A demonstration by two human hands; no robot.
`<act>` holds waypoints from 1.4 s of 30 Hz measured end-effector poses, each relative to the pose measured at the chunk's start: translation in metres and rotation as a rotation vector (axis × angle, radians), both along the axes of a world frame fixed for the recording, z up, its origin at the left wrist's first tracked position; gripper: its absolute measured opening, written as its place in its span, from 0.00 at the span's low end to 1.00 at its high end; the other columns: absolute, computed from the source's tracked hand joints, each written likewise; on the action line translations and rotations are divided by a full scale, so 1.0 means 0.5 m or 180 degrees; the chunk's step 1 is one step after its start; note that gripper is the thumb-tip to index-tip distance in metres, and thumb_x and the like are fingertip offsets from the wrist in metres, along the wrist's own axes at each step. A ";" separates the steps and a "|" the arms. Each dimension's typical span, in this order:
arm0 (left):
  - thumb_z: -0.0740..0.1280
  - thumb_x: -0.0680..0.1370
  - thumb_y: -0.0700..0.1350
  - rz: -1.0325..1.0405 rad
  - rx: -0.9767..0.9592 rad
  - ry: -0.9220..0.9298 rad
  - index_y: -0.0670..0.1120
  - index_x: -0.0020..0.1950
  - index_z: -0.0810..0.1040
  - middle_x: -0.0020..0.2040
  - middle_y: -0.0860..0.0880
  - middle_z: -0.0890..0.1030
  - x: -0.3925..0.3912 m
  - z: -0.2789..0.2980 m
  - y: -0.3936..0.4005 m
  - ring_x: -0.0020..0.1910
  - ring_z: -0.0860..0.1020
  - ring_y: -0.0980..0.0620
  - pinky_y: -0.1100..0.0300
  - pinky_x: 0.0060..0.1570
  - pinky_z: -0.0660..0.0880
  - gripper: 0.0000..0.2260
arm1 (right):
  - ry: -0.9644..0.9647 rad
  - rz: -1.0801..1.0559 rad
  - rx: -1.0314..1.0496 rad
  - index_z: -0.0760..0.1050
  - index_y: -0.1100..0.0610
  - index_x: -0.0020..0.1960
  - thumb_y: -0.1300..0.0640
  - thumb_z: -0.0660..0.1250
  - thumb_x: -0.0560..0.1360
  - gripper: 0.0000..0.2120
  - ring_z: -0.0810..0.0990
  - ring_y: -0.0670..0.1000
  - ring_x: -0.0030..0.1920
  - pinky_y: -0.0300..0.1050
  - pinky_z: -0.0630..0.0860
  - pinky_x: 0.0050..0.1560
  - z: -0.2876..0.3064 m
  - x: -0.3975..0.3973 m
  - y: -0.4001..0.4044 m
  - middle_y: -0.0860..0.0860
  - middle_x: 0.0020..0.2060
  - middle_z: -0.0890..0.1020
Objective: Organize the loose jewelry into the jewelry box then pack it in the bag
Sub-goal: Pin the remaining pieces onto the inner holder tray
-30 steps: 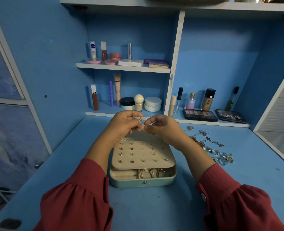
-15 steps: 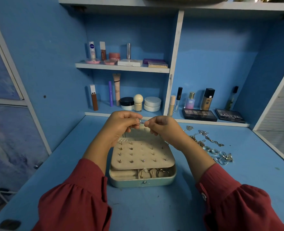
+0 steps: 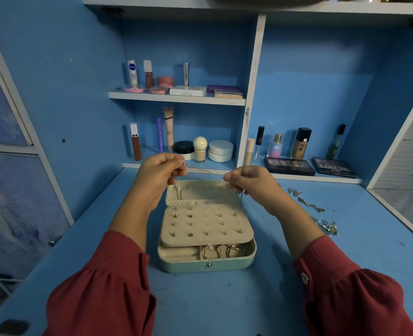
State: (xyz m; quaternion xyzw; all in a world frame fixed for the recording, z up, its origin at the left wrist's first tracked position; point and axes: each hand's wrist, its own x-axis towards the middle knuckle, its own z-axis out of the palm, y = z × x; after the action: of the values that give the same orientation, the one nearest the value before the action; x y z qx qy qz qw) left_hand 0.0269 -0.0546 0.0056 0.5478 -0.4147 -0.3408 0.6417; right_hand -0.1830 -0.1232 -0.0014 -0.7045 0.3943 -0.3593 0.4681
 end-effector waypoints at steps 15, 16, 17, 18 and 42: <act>0.64 0.79 0.38 0.0550 -0.0368 0.0898 0.45 0.46 0.76 0.39 0.47 0.82 0.037 0.004 0.005 0.37 0.83 0.52 0.62 0.36 0.73 0.03 | 0.0281 -0.0202 0.0098 0.83 0.56 0.41 0.61 0.72 0.73 0.03 0.77 0.38 0.29 0.34 0.71 0.37 -0.007 -0.061 -0.030 0.51 0.38 0.84; 0.64 0.79 0.38 0.0565 -0.0353 0.0889 0.45 0.46 0.76 0.40 0.46 0.83 0.037 0.004 0.006 0.37 0.83 0.52 0.62 0.36 0.74 0.03 | 0.0317 -0.0253 0.0070 0.83 0.56 0.41 0.61 0.71 0.74 0.04 0.78 0.38 0.30 0.34 0.71 0.37 -0.009 -0.063 -0.032 0.51 0.38 0.84; 0.64 0.79 0.38 0.0573 -0.0340 0.0870 0.44 0.46 0.76 0.39 0.46 0.83 0.037 0.004 0.006 0.37 0.83 0.51 0.62 0.36 0.74 0.04 | 0.0366 -0.0303 0.0036 0.83 0.56 0.41 0.61 0.71 0.74 0.04 0.78 0.38 0.30 0.33 0.72 0.37 -0.011 -0.064 -0.035 0.51 0.38 0.84; 0.64 0.79 0.38 0.0554 -0.0338 0.0842 0.44 0.46 0.76 0.39 0.46 0.83 0.036 0.003 0.006 0.38 0.83 0.50 0.62 0.36 0.75 0.04 | 0.0412 -0.0340 -0.0006 0.83 0.56 0.41 0.62 0.70 0.74 0.05 0.78 0.38 0.30 0.33 0.71 0.37 -0.013 -0.063 -0.036 0.51 0.38 0.84; 0.60 0.80 0.35 -0.0091 -0.0937 0.0632 0.40 0.51 0.75 0.43 0.44 0.83 0.000 0.019 0.008 0.43 0.83 0.48 0.59 0.43 0.79 0.05 | 0.0047 0.0266 -0.0184 0.79 0.56 0.40 0.61 0.68 0.74 0.04 0.81 0.46 0.39 0.32 0.73 0.37 0.011 0.139 0.015 0.54 0.39 0.84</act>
State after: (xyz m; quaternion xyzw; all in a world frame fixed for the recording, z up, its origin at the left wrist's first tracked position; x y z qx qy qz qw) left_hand 0.0267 -0.0508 0.0153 0.4057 -0.4024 -0.3379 0.7479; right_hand -0.1133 -0.1158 0.0043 -0.7362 0.3574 -0.3455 0.4593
